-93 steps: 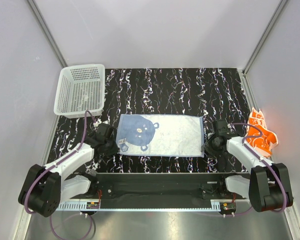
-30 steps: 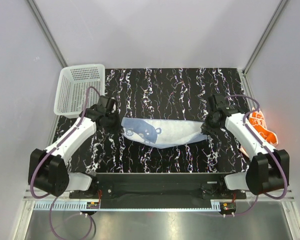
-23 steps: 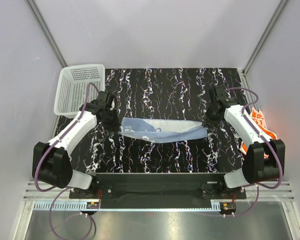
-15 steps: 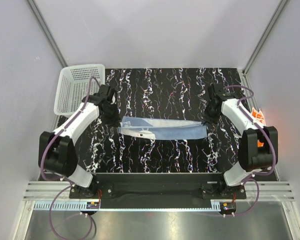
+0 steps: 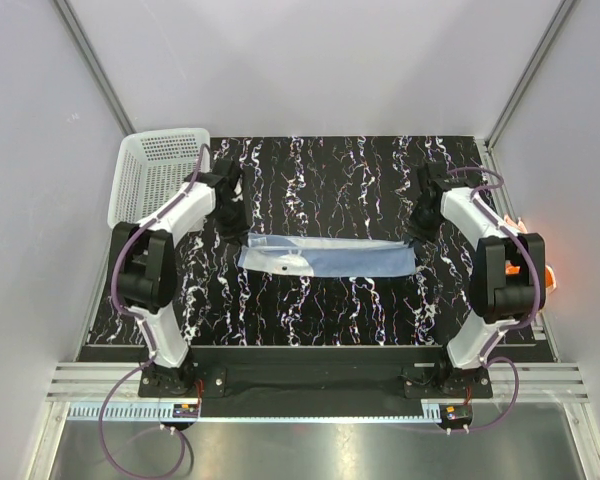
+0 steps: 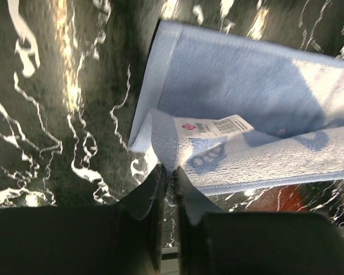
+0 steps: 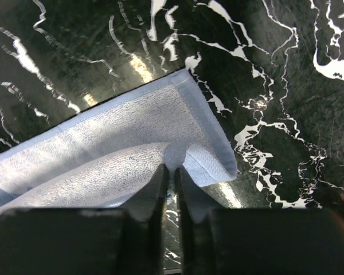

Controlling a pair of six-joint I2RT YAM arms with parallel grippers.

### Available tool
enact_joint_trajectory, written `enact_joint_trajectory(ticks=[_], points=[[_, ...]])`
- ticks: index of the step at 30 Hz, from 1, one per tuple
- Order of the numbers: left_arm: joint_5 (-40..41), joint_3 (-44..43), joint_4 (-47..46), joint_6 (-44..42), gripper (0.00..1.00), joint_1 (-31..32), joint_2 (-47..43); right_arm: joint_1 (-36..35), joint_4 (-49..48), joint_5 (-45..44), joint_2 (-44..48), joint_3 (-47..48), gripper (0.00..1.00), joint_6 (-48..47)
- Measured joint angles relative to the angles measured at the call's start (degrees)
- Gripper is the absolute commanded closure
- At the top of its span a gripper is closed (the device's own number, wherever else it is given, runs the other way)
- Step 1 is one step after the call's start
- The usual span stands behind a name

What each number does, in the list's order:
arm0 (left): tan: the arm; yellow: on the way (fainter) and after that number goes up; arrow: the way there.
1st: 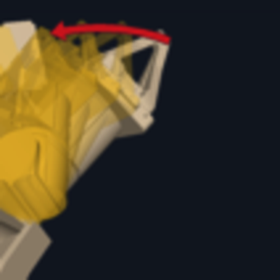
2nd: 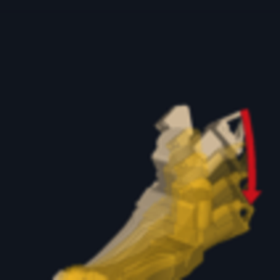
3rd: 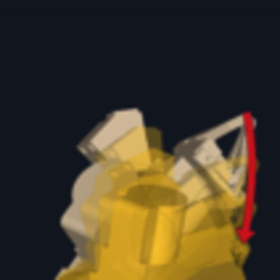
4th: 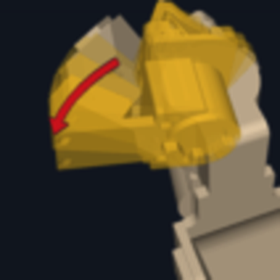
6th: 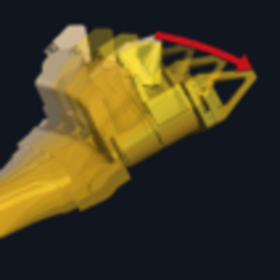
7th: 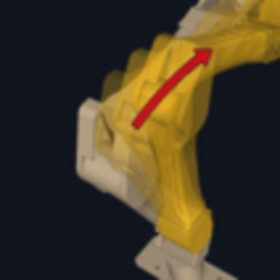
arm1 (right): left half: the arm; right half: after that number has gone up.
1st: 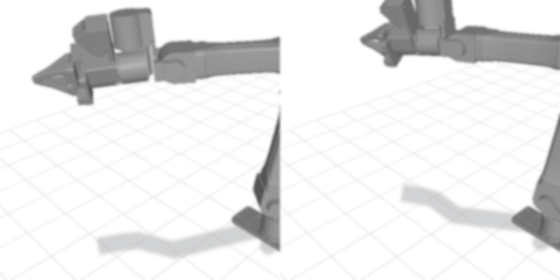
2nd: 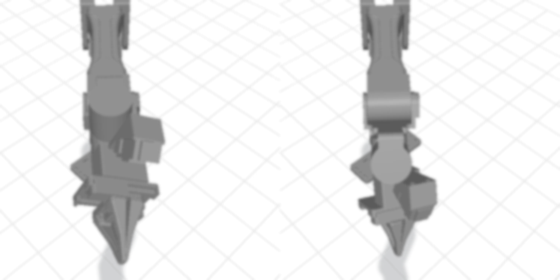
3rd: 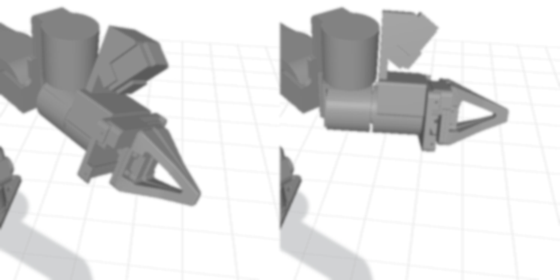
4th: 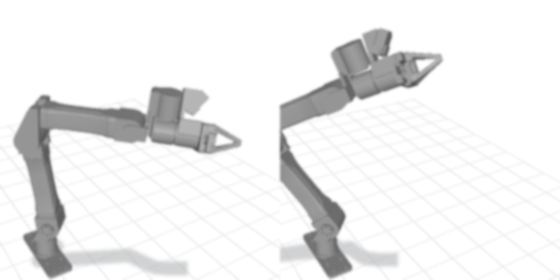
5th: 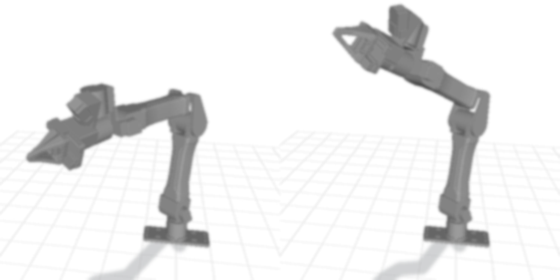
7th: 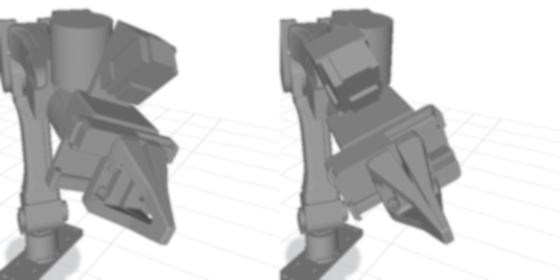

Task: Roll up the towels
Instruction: Fold the towel

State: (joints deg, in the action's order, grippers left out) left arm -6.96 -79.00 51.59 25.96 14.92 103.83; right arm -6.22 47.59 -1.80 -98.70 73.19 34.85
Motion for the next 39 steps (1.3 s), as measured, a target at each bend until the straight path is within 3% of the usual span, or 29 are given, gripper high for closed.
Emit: enact_joint_trajectory(ticks=[2, 4, 7, 9, 11, 17, 21, 28, 39], points=[[0.0, -1.8, 0.2, -0.6, 0.62, 0.0, 1.4, 0.6, 0.0, 0.2, -1.0, 0.1, 0.7, -0.4], [0.0, -4.1, 0.7, -1.1, 0.47, -0.1, 3.0, 1.5, -0.1, 0.5, -2.4, 0.4, 0.49, -0.4], [0.2, -7.0, 1.7, -1.7, 0.34, -0.5, 4.6, 2.7, 0.4, 0.8, -4.5, 1.9, 0.21, -1.0], [0.5, -8.4, 2.4, -2.0, 0.24, -0.9, 5.0, 3.2, 0.7, 0.7, -5.6, 3.8, 0.18, -1.5], [1.2, -9.7, 3.2, -2.5, 0.02, -1.3, 5.0, 3.4, 2.1, -0.1, -6.3, 6.8, 0.14, -1.7], [5.9, -10.8, 4.1, -3.1, 0.01, -2.3, 3.4, 3.6, 4.6, -3.5, -5.7, 14.4, 0.13, -2.2], [8.9, -8.0, 3.0, -3.5, 0.01, -2.3, -1.1, 3.6, 5.2, -4.9, -1.9, 13.3, 0.12, -2.1], [9.1, -0.7, -1.3, -4.6, 0.02, -2.1, -7.9, 3.9, -0.3, -1.5, 11.3, -5.7, 0.16, -0.9], [9.1, 2.9, -2.6, -5.6, 0.02, -1.0, -8.9, 5.7, -8.7, 4.5, 12.5, -20.9, 0.3, 2.7]])
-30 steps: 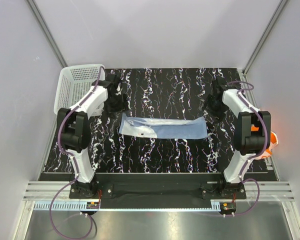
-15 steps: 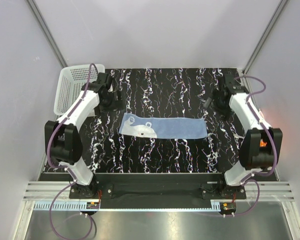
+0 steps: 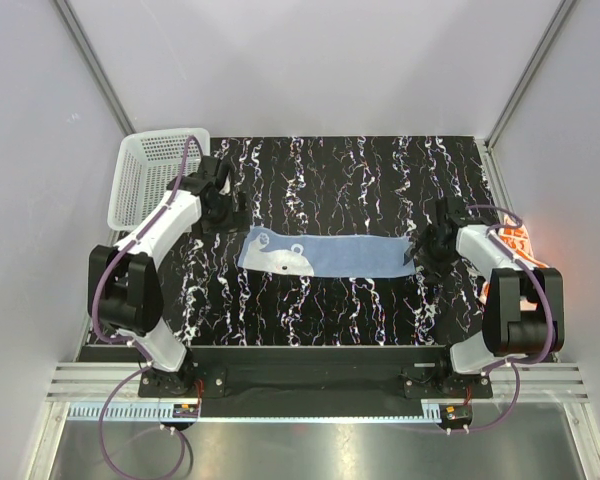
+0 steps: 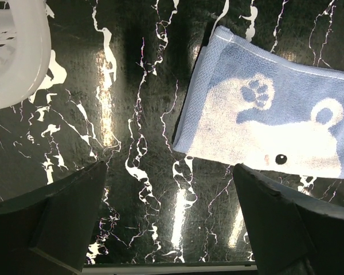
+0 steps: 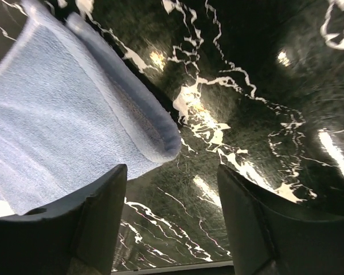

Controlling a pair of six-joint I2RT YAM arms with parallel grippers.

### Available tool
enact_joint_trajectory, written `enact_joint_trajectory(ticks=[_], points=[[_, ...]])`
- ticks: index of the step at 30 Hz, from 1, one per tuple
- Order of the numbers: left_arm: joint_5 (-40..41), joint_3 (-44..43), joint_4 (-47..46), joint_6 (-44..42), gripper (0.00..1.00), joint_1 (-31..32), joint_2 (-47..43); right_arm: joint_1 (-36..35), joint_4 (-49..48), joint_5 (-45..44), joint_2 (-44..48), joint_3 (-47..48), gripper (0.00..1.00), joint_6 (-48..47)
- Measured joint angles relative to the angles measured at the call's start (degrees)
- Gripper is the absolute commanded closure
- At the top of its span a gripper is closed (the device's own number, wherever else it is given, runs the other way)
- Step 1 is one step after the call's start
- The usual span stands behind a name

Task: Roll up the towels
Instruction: Fold the towel

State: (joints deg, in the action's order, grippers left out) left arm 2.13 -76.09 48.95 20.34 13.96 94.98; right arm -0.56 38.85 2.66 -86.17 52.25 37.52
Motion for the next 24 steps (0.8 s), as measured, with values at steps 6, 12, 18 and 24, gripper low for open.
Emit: enact_joint_trajectory(ticks=[6, 12, 18, 24], points=[[-0.2, 0.1, -0.6, 0.0, 0.03, 0.0, -0.5, 0.0, -3.5, 2.1, -0.3, -3.4, 0.38, 1.4], [-0.2, 0.1, -0.6, 0.0, 0.03, 0.0, -1.0, 0.0, -5.3, 2.4, -1.8, -3.9, 0.44, 1.6], [-0.2, 0.8, -0.9, -0.1, 0.1, 0.0, -1.3, 0.1, -5.9, 0.9, -5.2, -2.3, 0.75, 0.4], [-0.4, 1.5, -1.7, -0.5, 0.32, 0.1, -1.9, 0.1, -5.7, -2.1, -6.2, -0.7, 1.0, -0.9]])
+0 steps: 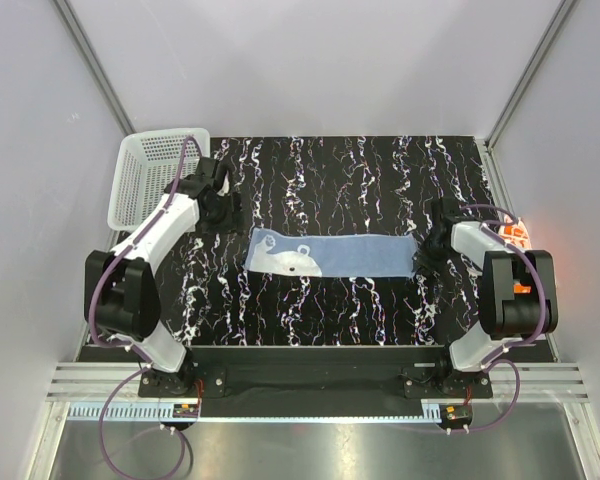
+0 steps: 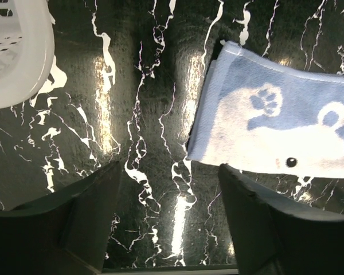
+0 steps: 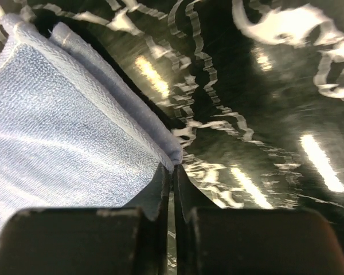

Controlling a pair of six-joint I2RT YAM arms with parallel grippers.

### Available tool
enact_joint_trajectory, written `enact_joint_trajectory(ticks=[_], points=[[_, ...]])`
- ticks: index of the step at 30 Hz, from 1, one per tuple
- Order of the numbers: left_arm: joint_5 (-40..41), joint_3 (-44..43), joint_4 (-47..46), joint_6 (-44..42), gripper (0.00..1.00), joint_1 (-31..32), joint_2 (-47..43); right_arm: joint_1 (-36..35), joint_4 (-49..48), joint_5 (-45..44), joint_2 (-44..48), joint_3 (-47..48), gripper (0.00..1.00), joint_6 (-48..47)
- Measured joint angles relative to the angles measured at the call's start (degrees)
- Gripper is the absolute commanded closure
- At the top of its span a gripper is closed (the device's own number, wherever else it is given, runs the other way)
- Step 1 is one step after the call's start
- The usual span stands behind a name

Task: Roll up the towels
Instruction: Fold the towel

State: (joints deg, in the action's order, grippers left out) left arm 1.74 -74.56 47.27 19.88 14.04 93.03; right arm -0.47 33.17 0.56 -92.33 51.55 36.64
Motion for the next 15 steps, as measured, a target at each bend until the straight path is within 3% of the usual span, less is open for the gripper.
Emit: enact_joint_trajectory(ticks=[6, 7, 10, 11, 15], points=[[-1.0, 4.6, -0.2, 0.1, 0.54, 1.0, -5.6, 0.0, 4.3, -7.3, 1.2, 2.1, 1.0, -1.8], [-1.1, 5.7, -0.3, -0.1, 0.65, 1.1, -7.0, 0.0, 5.2, -8.5, 1.7, 2.6, 1.0, -2.2], [-1.1, 9.8, 0.5, -0.5, 0.83, 1.5, -12.6, 0.0, 8.0, -11.8, 2.6, 5.2, 1.0, -3.2], [-1.1, 11.3, 0.5, -0.6, 0.97, 1.5, -14.9, 0.0, 8.8, -12.8, 2.6, 6.2, 1.0, -3.5], [-1.8, 17.1, -0.6, -1.5, 1.0, 1.5, -22.8, 0.0, 11.0, -17.2, 2.6, 10.2, 1.0, -4.3]])
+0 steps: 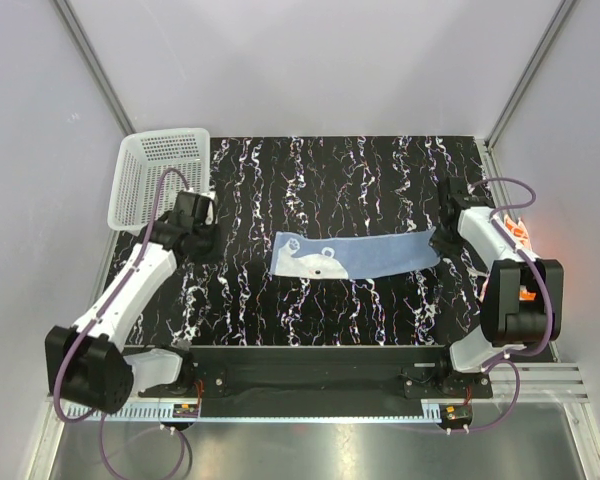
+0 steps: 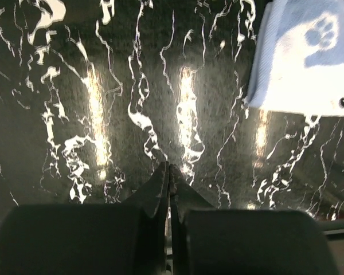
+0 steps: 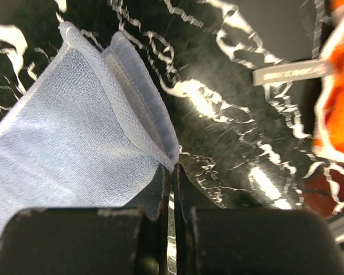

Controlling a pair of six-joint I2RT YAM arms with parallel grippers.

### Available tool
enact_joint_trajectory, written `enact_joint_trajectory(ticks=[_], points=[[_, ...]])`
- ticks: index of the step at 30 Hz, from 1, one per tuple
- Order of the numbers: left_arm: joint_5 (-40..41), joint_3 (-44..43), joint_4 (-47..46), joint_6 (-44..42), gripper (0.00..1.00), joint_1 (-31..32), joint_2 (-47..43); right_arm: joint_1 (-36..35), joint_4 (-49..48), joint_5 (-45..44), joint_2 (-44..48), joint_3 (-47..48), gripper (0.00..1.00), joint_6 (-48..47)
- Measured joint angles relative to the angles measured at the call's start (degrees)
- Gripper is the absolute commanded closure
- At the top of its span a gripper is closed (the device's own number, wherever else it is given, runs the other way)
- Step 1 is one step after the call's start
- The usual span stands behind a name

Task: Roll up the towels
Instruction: Fold the towel

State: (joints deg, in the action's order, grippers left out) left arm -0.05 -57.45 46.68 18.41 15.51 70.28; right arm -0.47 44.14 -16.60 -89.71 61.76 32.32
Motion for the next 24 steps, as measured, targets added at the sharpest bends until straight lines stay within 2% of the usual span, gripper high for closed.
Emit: enact_joint_trajectory(ticks=[3, 9, 12, 24], points=[[-0.5, 2.6, 0.2, -0.3, 1.0, 0.1, -1.9, 0.0, 1.6, -2.0, 0.0, 2.5, 1.0, -0.9], [-1.3, 2.7, -1.1, -0.9, 0.88, 0.3, 1.4, -0.2, 2.3, -0.2, 0.0, 6.3, 1.0, -3.9], [-1.3, 2.7, -1.4, -0.9, 0.87, 0.4, 1.3, -1.4, 2.3, 1.3, 0.0, 8.3, 1.0, -5.2], [-0.8, 2.7, -1.4, -0.9, 0.73, 0.4, 0.9, -20.1, 4.7, 1.3, -7.8, 23.2, 1.0, -6.3]])
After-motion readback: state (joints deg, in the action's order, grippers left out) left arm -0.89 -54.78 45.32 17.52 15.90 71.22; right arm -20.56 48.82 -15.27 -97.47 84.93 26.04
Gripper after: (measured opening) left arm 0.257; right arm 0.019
